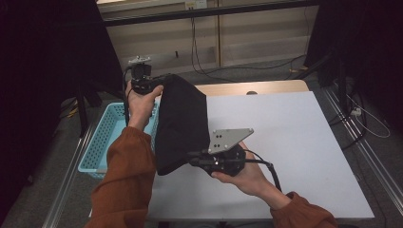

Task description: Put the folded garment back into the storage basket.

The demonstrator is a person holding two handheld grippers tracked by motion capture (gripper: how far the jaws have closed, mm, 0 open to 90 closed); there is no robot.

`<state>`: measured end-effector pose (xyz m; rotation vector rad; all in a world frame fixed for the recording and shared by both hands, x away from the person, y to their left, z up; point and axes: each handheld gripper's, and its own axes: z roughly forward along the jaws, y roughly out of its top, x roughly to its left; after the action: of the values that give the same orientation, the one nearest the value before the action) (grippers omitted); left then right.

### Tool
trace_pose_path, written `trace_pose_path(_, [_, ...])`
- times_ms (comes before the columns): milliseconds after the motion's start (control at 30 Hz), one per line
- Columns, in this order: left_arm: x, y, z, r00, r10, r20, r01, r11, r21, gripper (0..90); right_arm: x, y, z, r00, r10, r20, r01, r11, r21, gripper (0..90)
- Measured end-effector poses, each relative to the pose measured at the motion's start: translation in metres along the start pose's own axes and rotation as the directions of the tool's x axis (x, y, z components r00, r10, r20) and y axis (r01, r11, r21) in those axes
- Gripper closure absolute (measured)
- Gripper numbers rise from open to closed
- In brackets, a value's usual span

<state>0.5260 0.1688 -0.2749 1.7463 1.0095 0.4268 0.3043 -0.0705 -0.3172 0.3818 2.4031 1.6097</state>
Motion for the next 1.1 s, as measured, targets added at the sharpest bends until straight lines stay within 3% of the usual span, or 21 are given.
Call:
trace_pose_path(833, [0.023, 0.007, -0.027, 0.9991, 0.008, -0.041, -0.008, 0.9999, -0.008, 83.8, 0.003, 0.018, 0.025, 0.9992, -0.018, -0.036, 0.016, 0.999, -0.045, 83.4])
trace_pose_path(1100, [0.033, 0.008, -0.036, 0.9983, 0.008, -0.058, -0.008, 0.9999, -0.009, 83.8, 0.001, 0.021, 0.033, 0.9985, -0.019, -0.051, 0.017, 0.999, -0.037, 83.4])
